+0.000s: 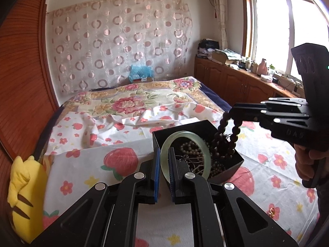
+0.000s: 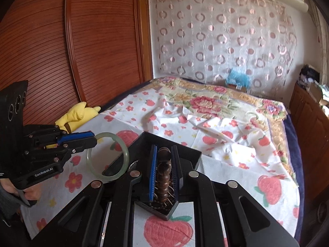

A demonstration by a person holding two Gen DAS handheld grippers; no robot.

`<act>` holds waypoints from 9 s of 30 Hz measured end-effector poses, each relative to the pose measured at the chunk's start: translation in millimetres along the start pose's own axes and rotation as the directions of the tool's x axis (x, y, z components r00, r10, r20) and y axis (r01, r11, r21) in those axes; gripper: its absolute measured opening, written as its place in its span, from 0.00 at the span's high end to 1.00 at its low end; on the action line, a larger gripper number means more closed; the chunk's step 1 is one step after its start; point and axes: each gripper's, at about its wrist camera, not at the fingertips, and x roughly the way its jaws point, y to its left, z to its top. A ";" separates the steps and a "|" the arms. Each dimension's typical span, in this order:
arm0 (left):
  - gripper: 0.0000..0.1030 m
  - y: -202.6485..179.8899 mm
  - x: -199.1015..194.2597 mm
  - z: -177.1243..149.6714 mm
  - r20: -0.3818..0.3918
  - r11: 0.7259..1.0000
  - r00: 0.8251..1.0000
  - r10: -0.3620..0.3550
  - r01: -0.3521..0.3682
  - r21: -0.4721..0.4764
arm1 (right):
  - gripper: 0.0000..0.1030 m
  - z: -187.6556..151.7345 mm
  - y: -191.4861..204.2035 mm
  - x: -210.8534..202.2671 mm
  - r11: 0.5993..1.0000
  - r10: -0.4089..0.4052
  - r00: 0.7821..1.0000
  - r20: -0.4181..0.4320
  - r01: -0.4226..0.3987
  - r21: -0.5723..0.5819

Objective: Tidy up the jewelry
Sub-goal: 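Carry the jade bangle and bead bracelet over the black box with both tools, then lower both items into the box, open both tools and withdraw, then grasp the red string bracelet with the left tool while the right tool grasps the green pendant earring, then carry the red bracelet and green pendant over the black box with both tools, then open both tools to drop the items into the box and withdraw, then grasp the small rose-gold ring with the left tool while the right tool grasps the gold ring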

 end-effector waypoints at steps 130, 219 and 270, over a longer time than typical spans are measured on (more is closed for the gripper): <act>0.98 -48.7 -50.0 -128.9 -0.208 0.997 0.976 -0.063 0.072 0.033 | 0.87 -162.2 82.6 -24.7 0.998 -0.053 0.967 -0.248 0.048 -0.028; 0.69 -58.4 -5.6 -25.2 -0.077 0.996 0.996 -0.039 0.045 0.071 | 0.66 -141.1 16.5 -76.1 0.998 -0.030 0.991 -0.128 0.038 0.055; 0.90 -85.9 -0.1 -108.3 -0.257 0.982 0.961 -0.102 0.139 0.131 | 0.76 -167.4 35.7 -62.9 0.997 -0.073 0.973 -0.218 0.064 -0.048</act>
